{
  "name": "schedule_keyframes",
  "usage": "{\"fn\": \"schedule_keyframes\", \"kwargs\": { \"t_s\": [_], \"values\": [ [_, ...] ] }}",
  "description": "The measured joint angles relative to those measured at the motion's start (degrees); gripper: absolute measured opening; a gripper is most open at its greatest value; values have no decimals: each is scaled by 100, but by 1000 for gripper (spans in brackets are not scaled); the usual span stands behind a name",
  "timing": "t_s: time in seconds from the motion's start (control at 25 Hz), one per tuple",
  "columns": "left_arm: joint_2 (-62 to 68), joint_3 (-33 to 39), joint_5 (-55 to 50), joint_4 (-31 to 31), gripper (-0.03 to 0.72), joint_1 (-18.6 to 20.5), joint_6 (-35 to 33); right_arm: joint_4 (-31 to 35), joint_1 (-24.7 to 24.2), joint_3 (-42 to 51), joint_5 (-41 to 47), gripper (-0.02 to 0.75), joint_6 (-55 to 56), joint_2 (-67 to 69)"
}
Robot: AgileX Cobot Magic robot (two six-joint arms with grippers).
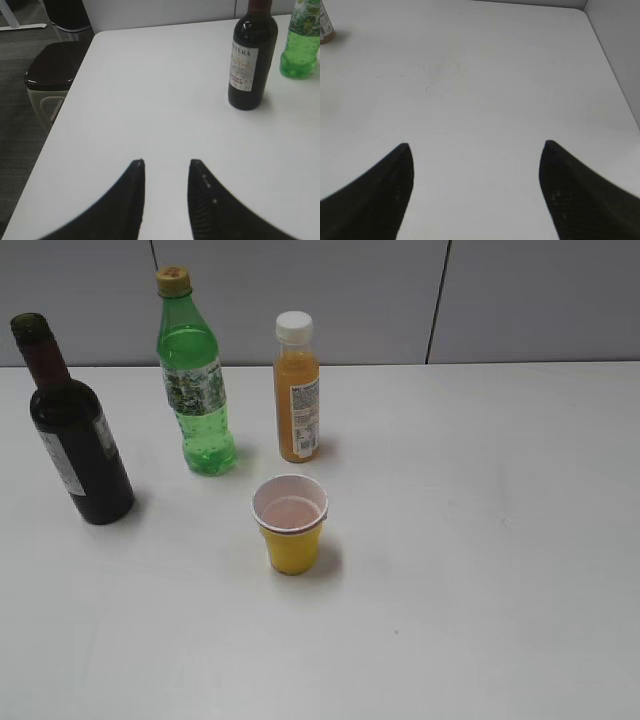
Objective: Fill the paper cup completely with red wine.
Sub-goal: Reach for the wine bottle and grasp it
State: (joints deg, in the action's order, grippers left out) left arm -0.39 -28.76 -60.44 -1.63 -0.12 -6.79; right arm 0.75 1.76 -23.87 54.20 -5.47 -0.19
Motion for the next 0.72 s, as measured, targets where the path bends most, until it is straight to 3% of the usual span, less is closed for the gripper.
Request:
{"fn": "schedule_keyframes", "kwargs": {
  "t_s": [0.72],
  "values": [
    [0,0,0,0,232,0,0,5,0,18,0,592,0,0]
  ]
}}
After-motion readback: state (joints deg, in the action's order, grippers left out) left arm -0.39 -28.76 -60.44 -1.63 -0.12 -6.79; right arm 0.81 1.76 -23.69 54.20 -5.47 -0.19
